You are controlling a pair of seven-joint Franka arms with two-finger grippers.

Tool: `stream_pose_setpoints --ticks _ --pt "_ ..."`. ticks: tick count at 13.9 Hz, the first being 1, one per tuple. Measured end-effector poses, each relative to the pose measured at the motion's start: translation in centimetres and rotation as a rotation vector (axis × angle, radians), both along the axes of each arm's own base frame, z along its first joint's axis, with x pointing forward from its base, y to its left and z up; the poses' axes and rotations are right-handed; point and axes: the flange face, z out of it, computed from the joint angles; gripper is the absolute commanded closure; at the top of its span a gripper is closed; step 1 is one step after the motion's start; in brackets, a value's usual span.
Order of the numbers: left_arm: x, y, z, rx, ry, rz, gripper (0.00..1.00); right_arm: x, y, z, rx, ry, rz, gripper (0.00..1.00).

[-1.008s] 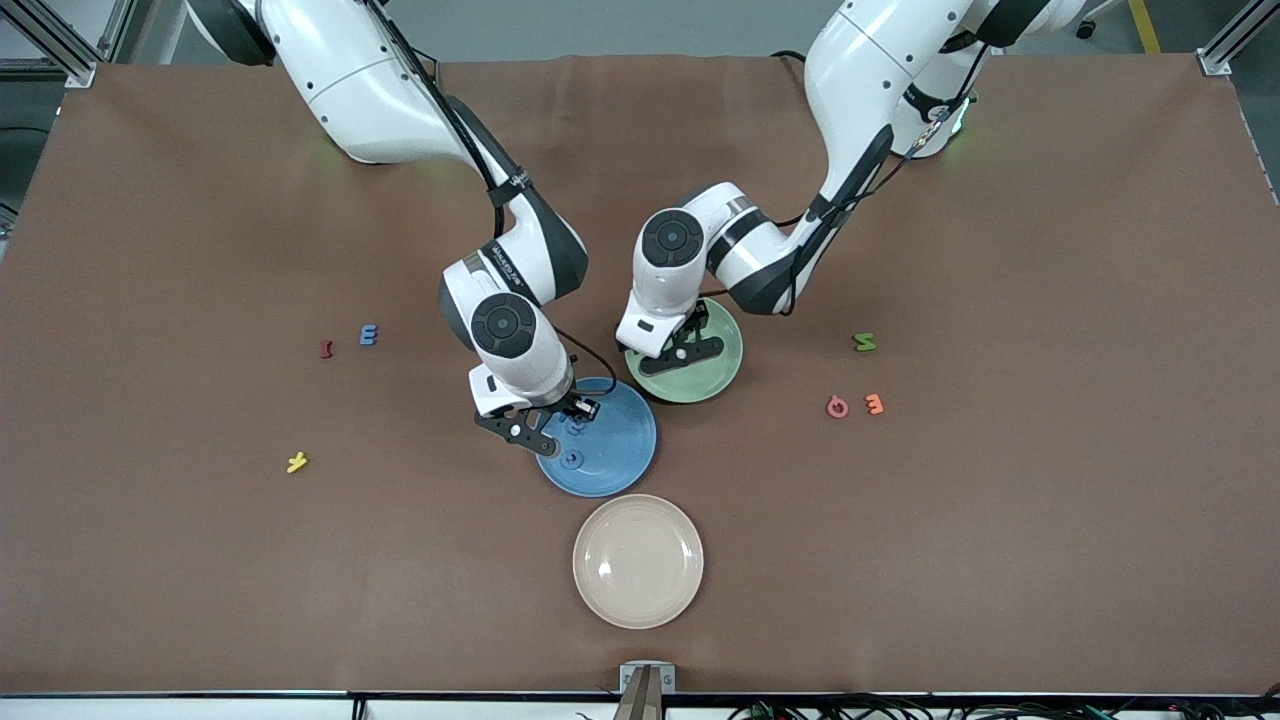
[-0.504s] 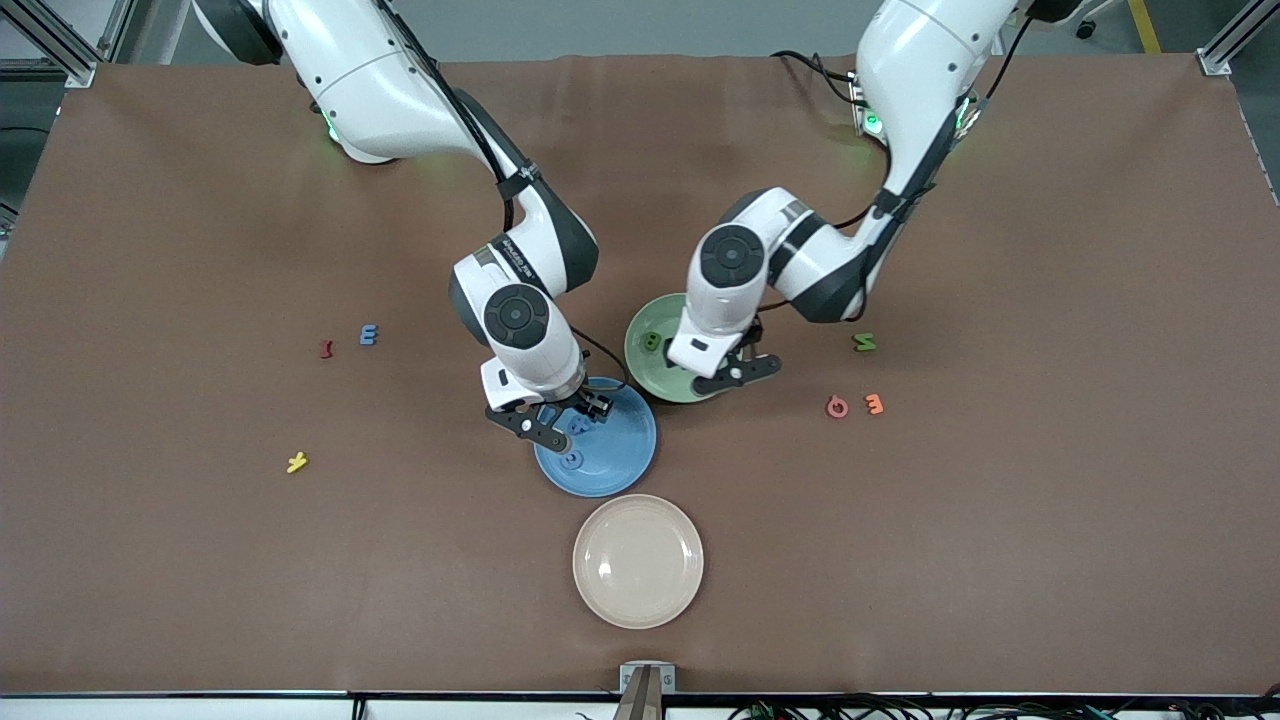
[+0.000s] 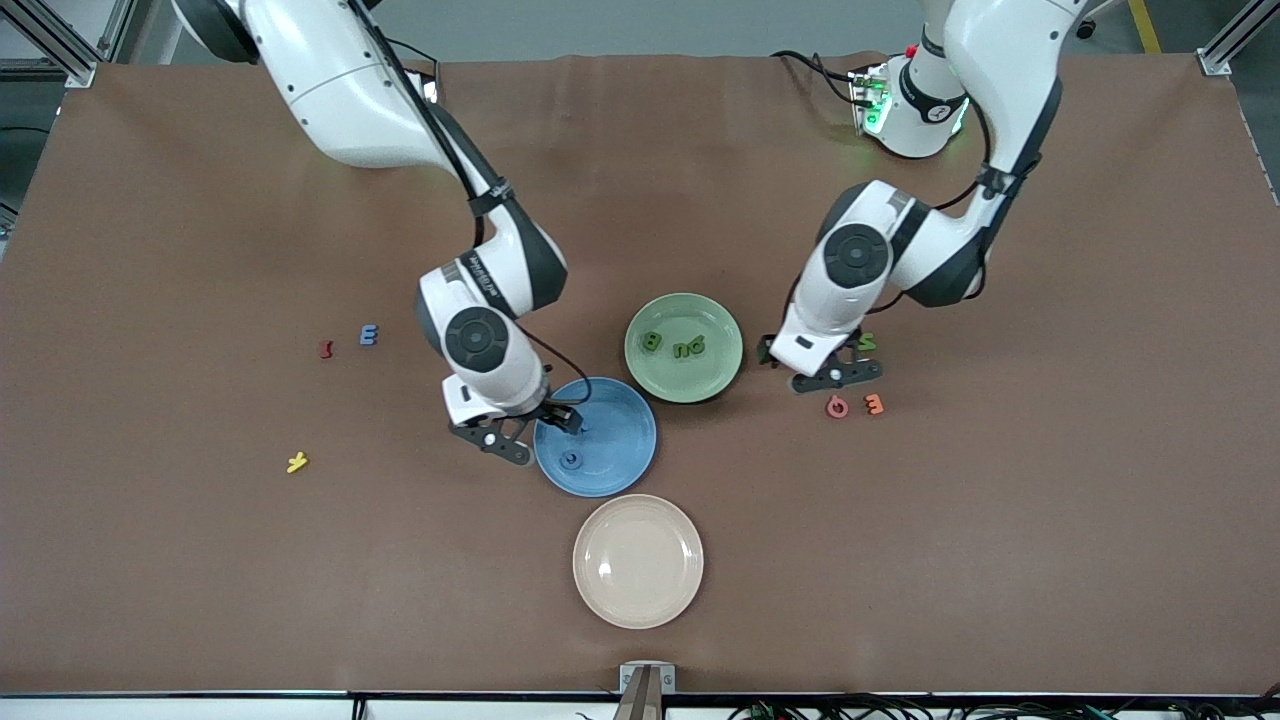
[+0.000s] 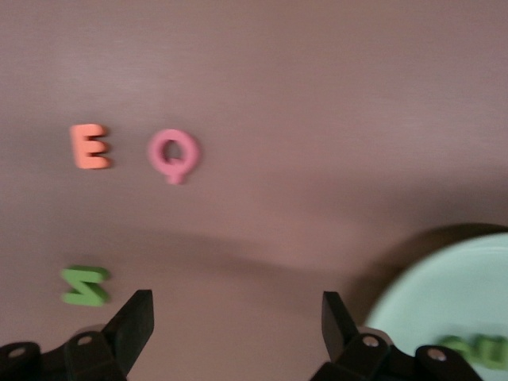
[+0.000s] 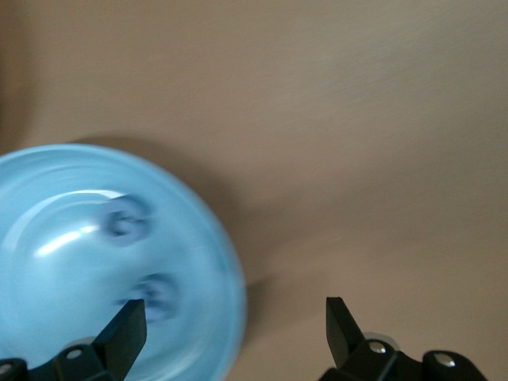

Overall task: Sort letters by color into matching plates
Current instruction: 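Grasp green N with the left gripper while the right gripper grasps blue E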

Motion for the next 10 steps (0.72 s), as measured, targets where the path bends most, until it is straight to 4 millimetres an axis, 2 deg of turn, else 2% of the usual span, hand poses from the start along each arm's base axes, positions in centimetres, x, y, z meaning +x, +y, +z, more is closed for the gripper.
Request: stream_pose_setpoints --ticks 2,4,6,10 --pt "-0.3 3.4 -1.0 0.006 0.012 0.031 0.06 -0.8 -4.5 1.0 -0.007 0.024 0.055 0.00" --pt "-0.5 5.6 -1.8 0.013 0.029 0.048 0.06 -2.4 -8.3 2.6 -0.008 0.041 0.104 0.00" --pt "-0.6 7.1 -2.4 0.013 0.038 0.037 0.06 -4.4 -11.3 3.6 -0.012 0.043 0.153 0.00" --pt "-1.5 8.4 -3.7 0.002 0.039 -0.011 0.07 -8.1 -17.2 3.6 -0.010 0.033 0.230 0.00"
